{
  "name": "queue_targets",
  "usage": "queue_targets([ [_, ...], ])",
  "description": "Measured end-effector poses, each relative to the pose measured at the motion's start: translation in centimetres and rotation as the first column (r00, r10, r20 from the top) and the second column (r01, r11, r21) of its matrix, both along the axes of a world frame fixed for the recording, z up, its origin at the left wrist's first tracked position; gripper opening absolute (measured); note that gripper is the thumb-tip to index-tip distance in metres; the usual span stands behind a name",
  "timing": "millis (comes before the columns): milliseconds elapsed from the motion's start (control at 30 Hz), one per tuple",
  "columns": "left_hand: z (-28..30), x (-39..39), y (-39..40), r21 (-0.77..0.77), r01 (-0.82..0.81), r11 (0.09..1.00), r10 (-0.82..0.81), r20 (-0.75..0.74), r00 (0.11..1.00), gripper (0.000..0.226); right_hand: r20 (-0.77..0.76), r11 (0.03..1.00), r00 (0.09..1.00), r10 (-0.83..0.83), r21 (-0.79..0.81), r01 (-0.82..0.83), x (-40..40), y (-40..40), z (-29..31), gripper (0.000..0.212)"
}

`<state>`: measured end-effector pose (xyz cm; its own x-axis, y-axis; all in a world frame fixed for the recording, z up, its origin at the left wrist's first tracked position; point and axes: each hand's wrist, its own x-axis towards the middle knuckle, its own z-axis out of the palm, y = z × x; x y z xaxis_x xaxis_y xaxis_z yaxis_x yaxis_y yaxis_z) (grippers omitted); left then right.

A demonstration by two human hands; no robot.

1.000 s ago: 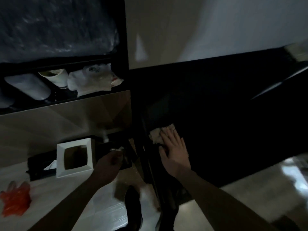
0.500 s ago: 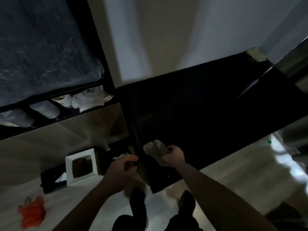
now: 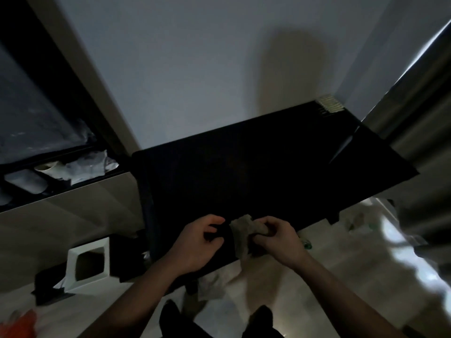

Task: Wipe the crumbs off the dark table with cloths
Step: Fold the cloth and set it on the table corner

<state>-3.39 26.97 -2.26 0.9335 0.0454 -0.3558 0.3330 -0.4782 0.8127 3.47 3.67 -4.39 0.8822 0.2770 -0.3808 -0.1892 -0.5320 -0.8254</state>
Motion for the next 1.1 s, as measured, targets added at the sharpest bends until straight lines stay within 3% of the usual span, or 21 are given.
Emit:
queue_targets([
  [133,1.9,3.1,-7.0,-0.06,0.081,0.995,-0.08,0.017,0.997,0.062,-0.01,0.982,0.985,0.17,0.082,-0.168,1.7,-6.5,4.3,0.032],
  [233,2.5,5.1,-10.4,-0.171,0.186,0.968,-0.197,-0.051,0.979,0.079,0.041,0.949,0.953,0.299,0.095,-0.302,3.0,-10.0,7.0,0.041],
  [333,2.1,6.8,-12.9,-0.323,0.214,0.922,-0.256,-0.091,0.963,0.068,0.056,0.937,0.94,0.336,0.081,-0.339,4.8,-12.8,8.2,0.046],
  [467,2.0,8.7,-15.1,-0.452,0.088,0.888,-0.125,-0.054,0.991,0.018,0.06,0.966,0.966,0.251,0.043,-0.254,7.8,-15.3,8.0,0.053],
  [533,1.7,9.7,-15.6,-0.48,0.01,0.877,-0.032,-0.038,0.999,0.007,0.03,0.979,0.98,0.197,0.049,-0.199,9.1,-16.1,7.5,0.055],
  [767,1.4,15.3,-17.6,-0.473,-0.019,0.881,0.039,0.031,0.999,0.011,-0.081,0.989,0.996,0.033,0.15,-0.021,14.0,-17.9,4.9,0.031],
  [900,1.2,19.2,-18.0,-0.475,-0.026,0.879,0.052,0.042,0.998,0.011,-0.078,0.975,0.996,-0.042,0.217,0.058,16.9,-18.5,3.6,0.041],
  [1100,0.9,24.9,-18.6,-0.489,-0.059,0.87,0.079,0.019,0.997,0.017,-0.129,0.93,0.977,-0.169,0.306,0.202,21.9,-19.4,2.7,0.023],
])
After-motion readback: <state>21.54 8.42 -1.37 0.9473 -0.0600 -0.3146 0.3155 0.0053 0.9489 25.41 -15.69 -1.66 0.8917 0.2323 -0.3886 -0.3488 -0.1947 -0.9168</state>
